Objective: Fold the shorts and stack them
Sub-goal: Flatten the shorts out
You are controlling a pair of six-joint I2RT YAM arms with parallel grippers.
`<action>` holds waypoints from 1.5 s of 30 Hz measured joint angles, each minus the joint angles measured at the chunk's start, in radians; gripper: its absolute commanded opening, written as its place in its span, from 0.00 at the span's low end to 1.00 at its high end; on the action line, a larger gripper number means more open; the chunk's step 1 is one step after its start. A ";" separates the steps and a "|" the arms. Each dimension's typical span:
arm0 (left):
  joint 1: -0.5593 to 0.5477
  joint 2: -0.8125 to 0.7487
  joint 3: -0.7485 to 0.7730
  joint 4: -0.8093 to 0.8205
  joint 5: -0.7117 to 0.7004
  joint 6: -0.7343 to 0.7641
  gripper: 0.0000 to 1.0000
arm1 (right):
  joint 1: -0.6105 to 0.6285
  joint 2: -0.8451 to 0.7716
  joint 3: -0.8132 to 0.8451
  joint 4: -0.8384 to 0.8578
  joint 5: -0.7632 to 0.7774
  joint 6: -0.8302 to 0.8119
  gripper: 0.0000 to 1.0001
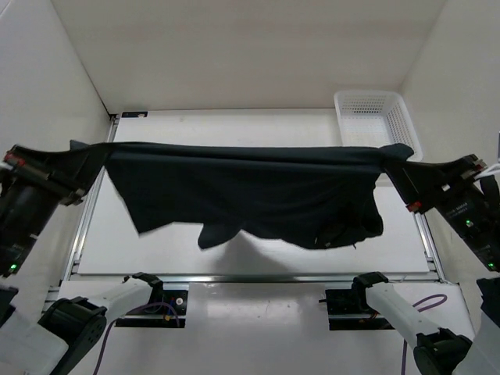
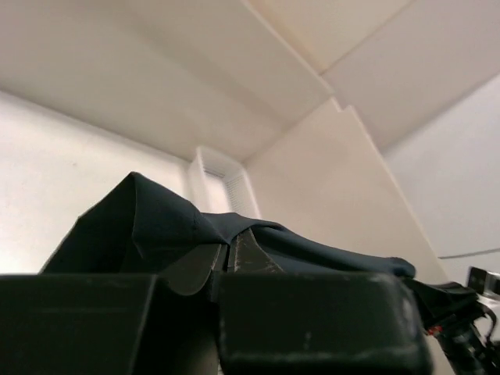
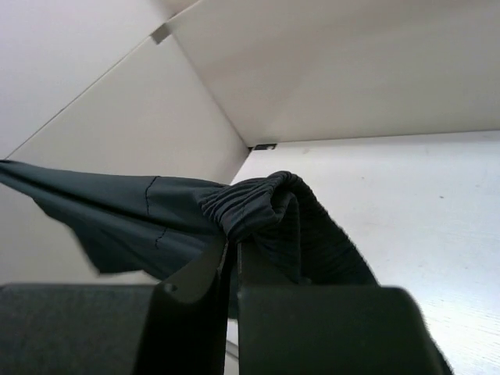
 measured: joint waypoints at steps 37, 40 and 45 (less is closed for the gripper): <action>0.279 0.795 -0.497 0.198 -0.086 0.261 0.70 | -0.015 0.603 -0.610 0.389 0.296 -0.064 0.75; 0.211 0.604 -0.642 0.230 -0.084 0.249 0.61 | -0.015 0.492 -0.756 0.380 0.285 -0.052 0.74; 0.146 0.415 -0.933 0.275 -0.003 0.206 0.39 | -0.020 0.412 -0.954 0.352 0.250 -0.016 0.59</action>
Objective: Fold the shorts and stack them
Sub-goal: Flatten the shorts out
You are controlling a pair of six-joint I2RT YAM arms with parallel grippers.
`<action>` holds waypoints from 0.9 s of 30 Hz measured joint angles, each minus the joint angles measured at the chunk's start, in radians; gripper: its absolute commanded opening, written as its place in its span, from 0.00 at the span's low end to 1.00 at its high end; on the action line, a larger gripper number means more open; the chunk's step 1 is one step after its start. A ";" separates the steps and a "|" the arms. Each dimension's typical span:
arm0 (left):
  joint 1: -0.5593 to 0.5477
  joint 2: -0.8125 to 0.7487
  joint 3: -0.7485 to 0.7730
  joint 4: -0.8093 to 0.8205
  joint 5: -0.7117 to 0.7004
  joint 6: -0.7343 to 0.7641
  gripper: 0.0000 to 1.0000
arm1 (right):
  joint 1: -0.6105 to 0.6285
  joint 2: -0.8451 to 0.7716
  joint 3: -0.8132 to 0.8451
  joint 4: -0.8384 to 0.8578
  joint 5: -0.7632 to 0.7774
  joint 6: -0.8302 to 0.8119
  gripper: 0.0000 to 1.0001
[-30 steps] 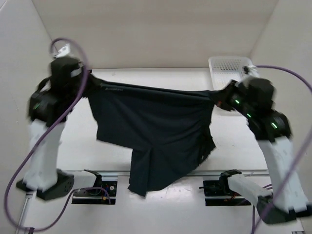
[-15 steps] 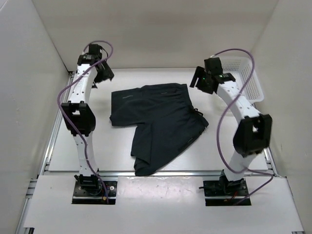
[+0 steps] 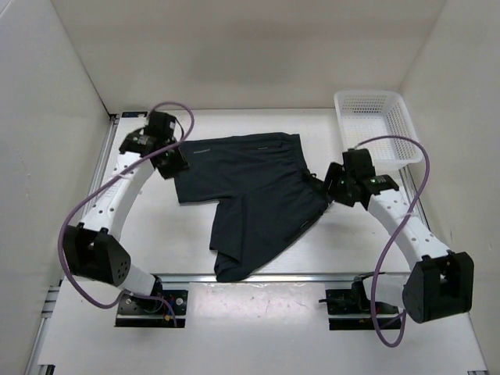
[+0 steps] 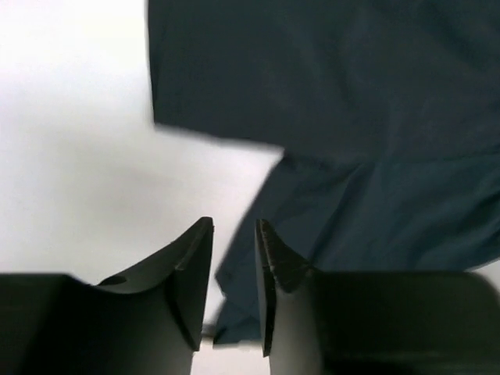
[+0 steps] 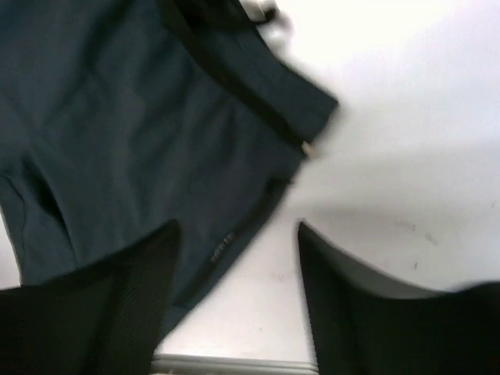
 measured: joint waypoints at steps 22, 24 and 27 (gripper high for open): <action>-0.542 0.187 -0.436 0.056 0.024 -0.316 0.66 | -0.147 -0.021 -0.167 0.045 -0.194 0.060 0.47; -0.528 0.182 -0.467 0.063 0.015 -0.344 0.66 | -0.148 -0.026 -0.167 0.045 -0.198 0.053 0.47; -0.497 0.176 -0.519 0.072 0.012 -0.365 0.64 | -0.147 -0.026 -0.167 0.044 -0.203 0.050 0.47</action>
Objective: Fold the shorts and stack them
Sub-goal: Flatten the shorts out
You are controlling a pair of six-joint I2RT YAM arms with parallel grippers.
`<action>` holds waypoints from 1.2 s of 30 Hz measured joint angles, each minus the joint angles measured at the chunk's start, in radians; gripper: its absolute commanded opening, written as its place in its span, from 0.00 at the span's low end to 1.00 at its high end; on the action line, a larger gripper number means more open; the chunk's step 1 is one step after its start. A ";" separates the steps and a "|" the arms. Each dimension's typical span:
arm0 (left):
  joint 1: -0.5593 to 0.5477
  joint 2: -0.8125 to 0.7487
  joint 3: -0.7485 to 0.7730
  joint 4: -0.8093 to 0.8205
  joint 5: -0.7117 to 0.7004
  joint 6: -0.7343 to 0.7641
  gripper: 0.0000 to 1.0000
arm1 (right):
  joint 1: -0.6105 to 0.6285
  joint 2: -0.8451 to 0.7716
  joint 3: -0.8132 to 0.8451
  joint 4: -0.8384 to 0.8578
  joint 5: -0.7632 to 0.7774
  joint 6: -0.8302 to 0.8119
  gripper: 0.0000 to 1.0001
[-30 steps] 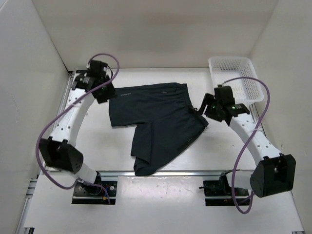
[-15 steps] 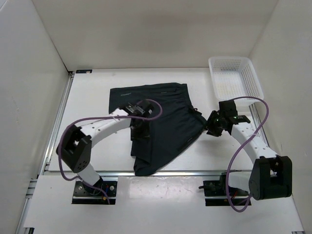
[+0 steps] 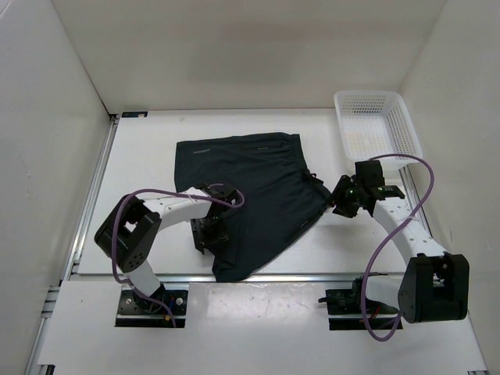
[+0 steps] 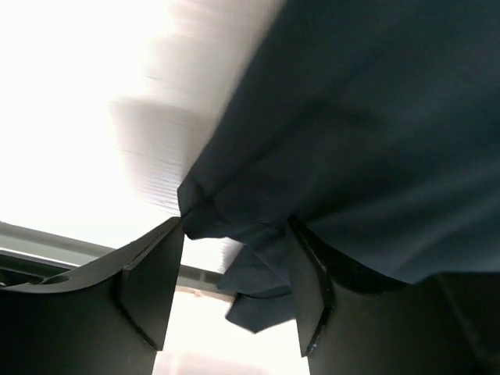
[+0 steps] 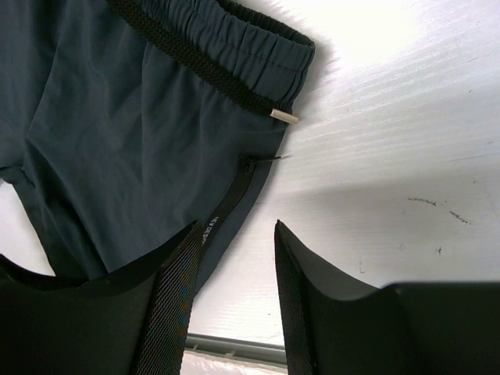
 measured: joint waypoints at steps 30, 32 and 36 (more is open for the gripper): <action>0.477 -0.035 0.137 -0.069 -0.147 0.169 0.71 | -0.015 -0.011 -0.016 0.000 -0.018 -0.025 0.74; 0.476 -0.038 0.137 -0.062 -0.129 0.180 0.90 | -0.019 -0.011 -0.016 0.000 -0.019 -0.024 0.80; 0.476 -0.041 0.137 -0.044 -0.097 0.194 0.89 | -0.019 0.013 -0.016 0.013 -0.043 -0.027 0.82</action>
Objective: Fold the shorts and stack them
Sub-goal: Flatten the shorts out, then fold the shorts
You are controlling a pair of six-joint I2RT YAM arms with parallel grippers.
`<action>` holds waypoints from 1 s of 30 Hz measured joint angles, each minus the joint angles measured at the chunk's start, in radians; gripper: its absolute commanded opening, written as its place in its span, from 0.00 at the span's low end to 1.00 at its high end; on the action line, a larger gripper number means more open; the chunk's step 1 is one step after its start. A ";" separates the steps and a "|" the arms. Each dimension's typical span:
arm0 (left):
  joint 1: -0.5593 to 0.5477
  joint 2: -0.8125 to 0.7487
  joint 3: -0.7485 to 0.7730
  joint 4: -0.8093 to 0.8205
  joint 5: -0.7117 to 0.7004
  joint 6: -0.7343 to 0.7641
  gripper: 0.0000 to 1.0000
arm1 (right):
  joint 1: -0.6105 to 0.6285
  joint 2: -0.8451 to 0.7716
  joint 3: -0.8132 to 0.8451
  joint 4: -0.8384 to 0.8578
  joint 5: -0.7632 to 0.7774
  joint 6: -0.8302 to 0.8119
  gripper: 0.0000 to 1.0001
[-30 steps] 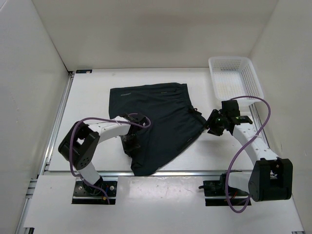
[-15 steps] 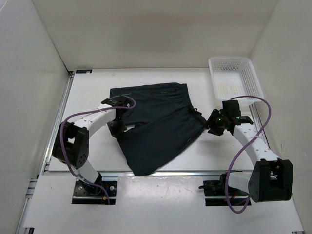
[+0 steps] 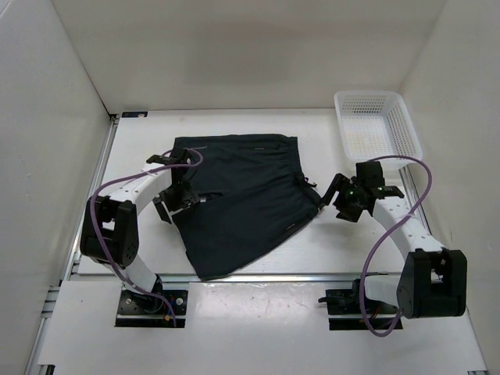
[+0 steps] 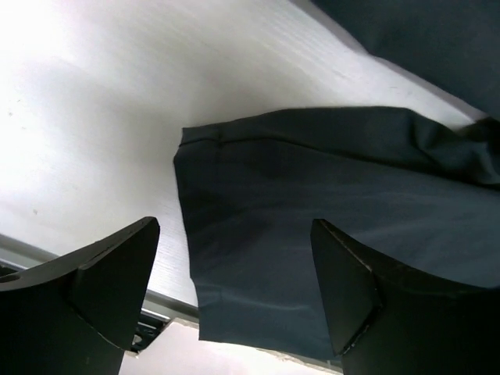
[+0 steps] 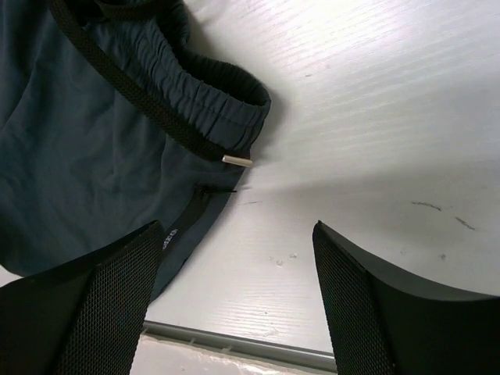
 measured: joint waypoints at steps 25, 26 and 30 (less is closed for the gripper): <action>0.082 0.383 0.372 0.023 0.034 0.092 0.10 | -0.008 0.377 0.000 0.285 -0.160 0.114 0.01; 0.088 0.411 0.410 0.015 0.029 0.097 0.10 | -0.001 0.377 0.000 0.286 -0.155 0.121 0.01; 0.118 0.503 0.560 -0.023 0.007 0.114 0.10 | 0.050 0.363 0.000 0.281 -0.113 0.164 0.00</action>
